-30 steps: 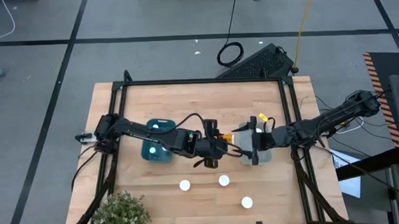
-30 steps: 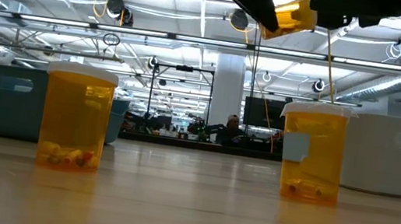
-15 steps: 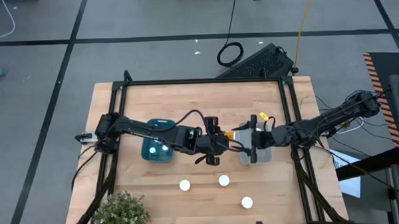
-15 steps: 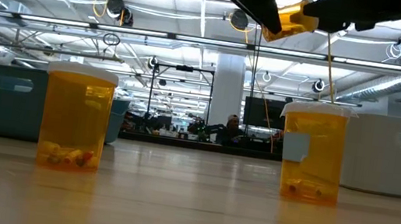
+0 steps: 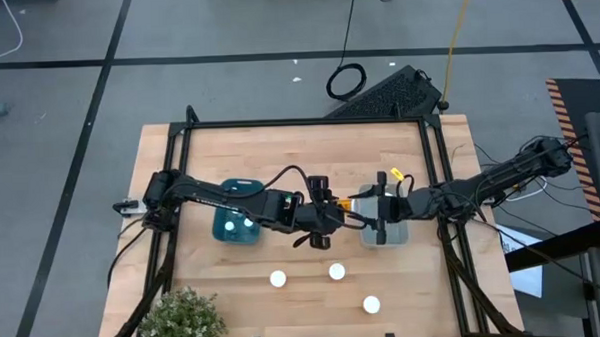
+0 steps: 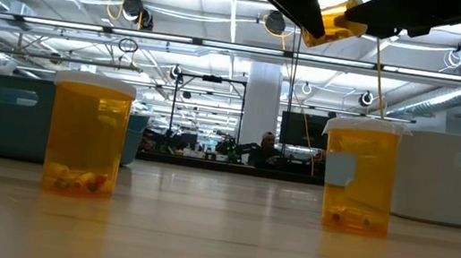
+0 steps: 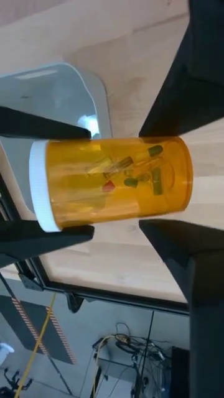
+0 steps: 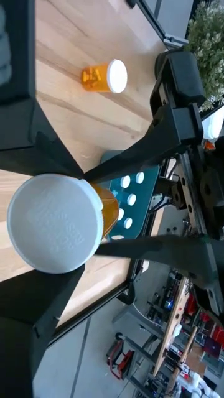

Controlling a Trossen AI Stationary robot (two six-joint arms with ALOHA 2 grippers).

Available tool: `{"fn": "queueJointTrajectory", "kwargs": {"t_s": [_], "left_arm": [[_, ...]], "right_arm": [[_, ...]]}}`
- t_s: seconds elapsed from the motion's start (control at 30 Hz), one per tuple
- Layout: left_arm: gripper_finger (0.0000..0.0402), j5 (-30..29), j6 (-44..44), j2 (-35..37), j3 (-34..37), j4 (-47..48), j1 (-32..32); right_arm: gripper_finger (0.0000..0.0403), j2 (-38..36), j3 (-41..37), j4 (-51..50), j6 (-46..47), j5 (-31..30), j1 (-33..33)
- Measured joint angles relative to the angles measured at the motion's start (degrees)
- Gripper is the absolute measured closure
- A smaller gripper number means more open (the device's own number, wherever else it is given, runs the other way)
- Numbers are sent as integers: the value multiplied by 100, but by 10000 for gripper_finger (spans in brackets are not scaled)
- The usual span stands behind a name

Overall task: Pick and place medicine bottles into bin by pill shape (circle, oval)
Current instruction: Put the orange pill bottle into the gray bin

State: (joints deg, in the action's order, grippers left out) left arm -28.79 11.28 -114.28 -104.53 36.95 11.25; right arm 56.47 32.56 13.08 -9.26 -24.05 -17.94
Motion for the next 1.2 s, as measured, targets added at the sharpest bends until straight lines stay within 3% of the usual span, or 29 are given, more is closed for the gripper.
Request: {"fn": "queueJointTrajectory", "kwargs": {"t_s": [0.27, 0.4, 0.6, 0.73, 1.0, 1.2], "left_arm": [[47, -40, -93, 4, 0, -16, 17], [12, -52, -304, 177, 4, 341, 39], [7, -193, -885, 380, 4, 1406, -30], [7, -299, -1206, 398, 43, 1899, -187], [7, -292, -1411, 398, 386, 1757, -642], [7, -225, -1553, 398, 442, 1672, -675]], "right_arm": [[190, 0, 0, -13, -7, 16, -4], [193, 1, 0, -50, 91, 15, -4], [193, -46, 6, -190, 429, -162, -4], [193, -150, 271, -827, 933, -173, 84], [193, -187, 1465, -3922, 2355, 120, 631], [193, -18, 2094, -5376, 2810, 708, 1160]]}}
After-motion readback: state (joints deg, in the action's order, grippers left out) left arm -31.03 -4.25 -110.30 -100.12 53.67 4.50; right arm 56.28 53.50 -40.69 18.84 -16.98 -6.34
